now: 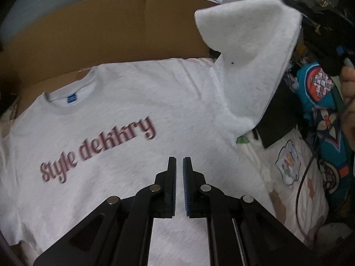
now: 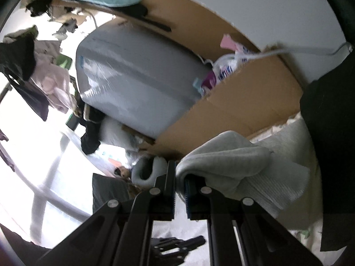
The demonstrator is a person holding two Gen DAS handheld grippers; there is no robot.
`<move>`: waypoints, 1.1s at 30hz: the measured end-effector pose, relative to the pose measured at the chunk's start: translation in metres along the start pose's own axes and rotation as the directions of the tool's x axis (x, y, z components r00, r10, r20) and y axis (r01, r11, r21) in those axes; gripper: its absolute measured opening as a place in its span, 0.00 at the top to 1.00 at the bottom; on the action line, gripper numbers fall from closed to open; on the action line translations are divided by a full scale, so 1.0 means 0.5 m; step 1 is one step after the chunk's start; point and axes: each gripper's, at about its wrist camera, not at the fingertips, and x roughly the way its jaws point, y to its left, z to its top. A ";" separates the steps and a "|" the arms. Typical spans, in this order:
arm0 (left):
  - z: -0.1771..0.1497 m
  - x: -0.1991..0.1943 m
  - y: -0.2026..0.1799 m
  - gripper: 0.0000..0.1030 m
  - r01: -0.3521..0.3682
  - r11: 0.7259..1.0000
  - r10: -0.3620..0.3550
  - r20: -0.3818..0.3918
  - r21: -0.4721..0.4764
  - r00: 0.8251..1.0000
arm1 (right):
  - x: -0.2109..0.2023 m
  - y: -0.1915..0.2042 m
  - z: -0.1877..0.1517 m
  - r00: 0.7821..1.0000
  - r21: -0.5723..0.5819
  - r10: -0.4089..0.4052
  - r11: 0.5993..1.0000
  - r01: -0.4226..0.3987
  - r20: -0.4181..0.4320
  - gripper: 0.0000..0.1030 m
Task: Fold clothes
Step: 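Carry the grey sleeve across the sweatshirt front with the right tool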
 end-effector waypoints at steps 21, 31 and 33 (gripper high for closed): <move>-0.114 -0.003 0.180 0.93 -0.012 0.912 0.026 0.030 -0.411 0.999 | 0.184 -0.019 -0.122 0.975 -0.061 -0.072 0.996 0.060 -0.211 0.93; -0.133 -0.018 0.208 0.93 -0.019 0.888 0.048 0.051 -0.460 0.998 | 0.295 -0.010 -0.186 0.941 -0.156 -0.129 0.984 0.082 -0.314 0.92; -0.140 -0.021 0.216 0.93 -0.025 0.882 0.054 0.049 -0.471 0.997 | 0.319 -0.010 -0.204 0.927 -0.189 -0.158 0.977 0.098 -0.340 0.91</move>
